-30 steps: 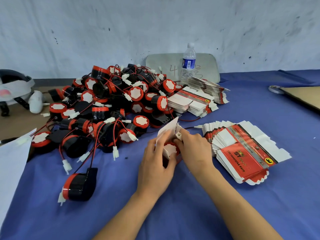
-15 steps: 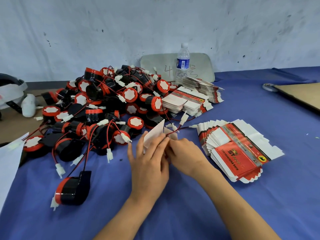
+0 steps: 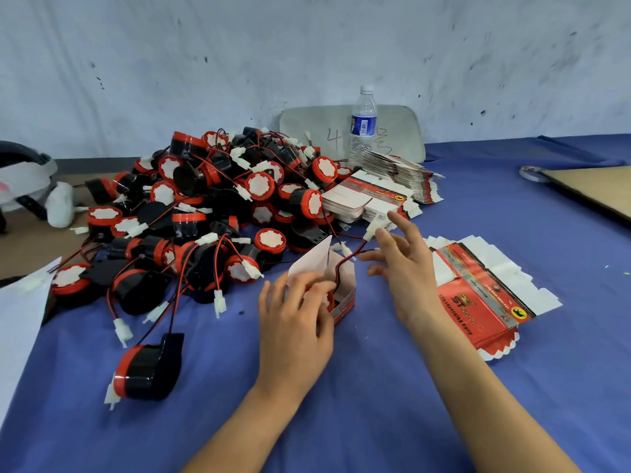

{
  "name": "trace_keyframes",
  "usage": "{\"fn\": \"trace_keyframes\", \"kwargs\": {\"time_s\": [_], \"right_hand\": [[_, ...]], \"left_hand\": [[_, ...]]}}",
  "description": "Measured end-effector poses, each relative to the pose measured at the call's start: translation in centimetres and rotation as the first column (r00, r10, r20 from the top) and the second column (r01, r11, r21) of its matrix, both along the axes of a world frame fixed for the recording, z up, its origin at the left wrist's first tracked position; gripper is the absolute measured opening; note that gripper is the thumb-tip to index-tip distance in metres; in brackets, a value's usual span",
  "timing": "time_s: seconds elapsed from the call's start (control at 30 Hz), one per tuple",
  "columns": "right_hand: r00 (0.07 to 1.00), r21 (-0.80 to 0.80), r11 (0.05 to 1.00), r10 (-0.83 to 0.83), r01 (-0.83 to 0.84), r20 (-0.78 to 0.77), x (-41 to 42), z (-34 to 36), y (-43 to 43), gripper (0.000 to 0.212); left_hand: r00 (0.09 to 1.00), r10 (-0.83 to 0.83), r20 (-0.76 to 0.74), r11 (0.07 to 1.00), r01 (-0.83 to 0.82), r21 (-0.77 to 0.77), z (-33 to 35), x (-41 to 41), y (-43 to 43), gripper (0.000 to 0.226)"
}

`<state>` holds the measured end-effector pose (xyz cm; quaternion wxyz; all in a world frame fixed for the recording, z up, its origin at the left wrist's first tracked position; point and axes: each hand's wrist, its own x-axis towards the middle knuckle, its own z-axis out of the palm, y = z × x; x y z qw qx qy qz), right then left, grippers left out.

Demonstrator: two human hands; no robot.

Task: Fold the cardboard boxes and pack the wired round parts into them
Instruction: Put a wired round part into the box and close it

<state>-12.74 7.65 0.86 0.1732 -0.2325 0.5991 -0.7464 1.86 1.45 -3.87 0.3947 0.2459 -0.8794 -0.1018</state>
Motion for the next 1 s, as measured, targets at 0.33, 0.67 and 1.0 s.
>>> {"fn": "trace_keyframes", "kwargs": {"time_s": [0.33, 0.67, 1.0], "right_hand": [[0.972, -0.082, 0.994, 0.057, -0.078, -0.23, 0.7, 1.0, 0.4, 0.014], [0.588, 0.391, 0.919, 0.287, 0.055, -0.756, 2.7, 0.3, -0.1, 0.01], [0.473, 0.612, 0.72, 0.436, 0.327, -0.766, 2.9, -0.3, -0.4, 0.015]], "left_hand": [[0.996, -0.071, -0.057, 0.993, 0.076, 0.09, 0.2, 0.1, 0.1, 0.05], [0.979, -0.13, -0.157, 0.963, 0.162, 0.213, -0.2, 0.0, -0.4, 0.077], [0.971, -0.165, -0.176, 0.958, 0.2, 0.204, -0.6, -0.1, -0.5, 0.091]]}}
